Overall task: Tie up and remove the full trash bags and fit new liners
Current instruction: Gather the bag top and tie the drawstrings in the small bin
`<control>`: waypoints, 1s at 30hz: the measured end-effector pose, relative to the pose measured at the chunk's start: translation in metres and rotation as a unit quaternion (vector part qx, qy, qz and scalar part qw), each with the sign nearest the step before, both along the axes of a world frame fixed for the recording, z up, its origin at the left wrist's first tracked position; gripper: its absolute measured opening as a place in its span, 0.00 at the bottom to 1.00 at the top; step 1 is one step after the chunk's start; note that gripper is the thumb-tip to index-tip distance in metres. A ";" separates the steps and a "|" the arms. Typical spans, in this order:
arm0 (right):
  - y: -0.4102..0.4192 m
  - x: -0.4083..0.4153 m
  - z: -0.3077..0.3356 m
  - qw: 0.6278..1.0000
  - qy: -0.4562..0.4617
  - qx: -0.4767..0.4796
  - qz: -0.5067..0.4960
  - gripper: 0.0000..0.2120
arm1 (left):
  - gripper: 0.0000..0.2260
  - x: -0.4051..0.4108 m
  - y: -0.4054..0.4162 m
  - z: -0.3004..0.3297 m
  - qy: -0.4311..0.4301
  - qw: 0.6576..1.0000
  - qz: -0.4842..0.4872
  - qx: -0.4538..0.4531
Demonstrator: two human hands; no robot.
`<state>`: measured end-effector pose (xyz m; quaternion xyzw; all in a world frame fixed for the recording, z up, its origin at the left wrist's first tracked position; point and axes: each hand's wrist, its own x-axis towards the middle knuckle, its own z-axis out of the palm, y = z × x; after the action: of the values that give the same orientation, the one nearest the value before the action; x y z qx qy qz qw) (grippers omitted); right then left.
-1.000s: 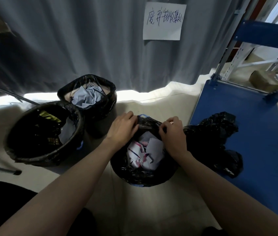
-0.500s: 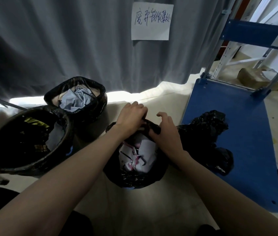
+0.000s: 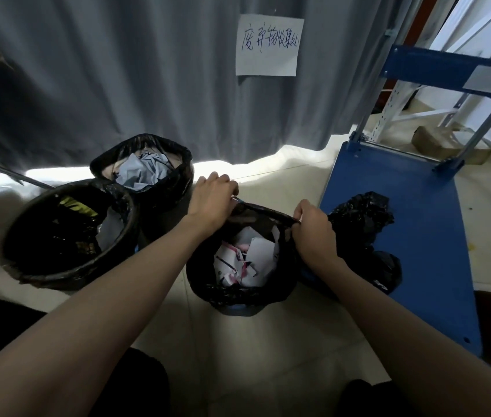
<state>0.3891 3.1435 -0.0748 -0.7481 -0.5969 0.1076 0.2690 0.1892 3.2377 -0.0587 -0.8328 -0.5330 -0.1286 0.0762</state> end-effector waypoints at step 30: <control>0.001 -0.015 -0.017 0.991 -0.031 -0.125 0.035 0.12 | 0.14 -0.052 -0.007 -0.058 -0.424 0.808 0.303 -0.274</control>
<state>0.3736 3.1444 -0.0914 -0.7576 -0.6125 0.1677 0.1513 0.1372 3.2312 -0.1172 -0.4781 -0.7506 -0.2878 -0.3539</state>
